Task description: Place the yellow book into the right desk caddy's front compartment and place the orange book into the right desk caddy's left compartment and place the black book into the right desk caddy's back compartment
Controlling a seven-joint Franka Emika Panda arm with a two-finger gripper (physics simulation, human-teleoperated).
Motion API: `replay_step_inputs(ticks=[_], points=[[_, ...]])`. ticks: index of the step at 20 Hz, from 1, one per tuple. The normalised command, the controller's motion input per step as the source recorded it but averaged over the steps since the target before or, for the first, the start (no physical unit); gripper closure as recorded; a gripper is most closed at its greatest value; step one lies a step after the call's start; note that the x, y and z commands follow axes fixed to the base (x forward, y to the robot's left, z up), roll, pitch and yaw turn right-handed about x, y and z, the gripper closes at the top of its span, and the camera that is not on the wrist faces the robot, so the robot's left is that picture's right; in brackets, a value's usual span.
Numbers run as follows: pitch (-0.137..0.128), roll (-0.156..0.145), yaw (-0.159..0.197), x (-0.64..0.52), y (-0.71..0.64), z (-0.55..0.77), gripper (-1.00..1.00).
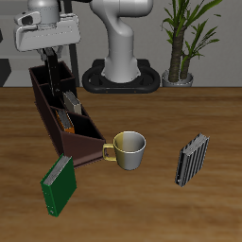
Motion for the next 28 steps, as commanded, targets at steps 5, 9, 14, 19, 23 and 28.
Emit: replay_step_inputs(ticks=[5, 9, 14, 19, 23, 28], points=[[0.023, -0.004, -0.009, 0.03, -0.02, -0.15, 1.00], [0.023, -0.023, -0.006, 0.04, -0.12, -0.18, 1.00], [0.038, -0.005, -0.015, 0.05, -0.04, -0.19, 1.00], [0.028, -0.006, -0.013, 0.02, -0.01, -0.18, 1.00], [0.023, 0.004, 0.005, 0.02, 0.01, -0.16, 1.00], [0.034, 0.001, 0.026, 0.00, -0.01, -0.20, 1.00]])
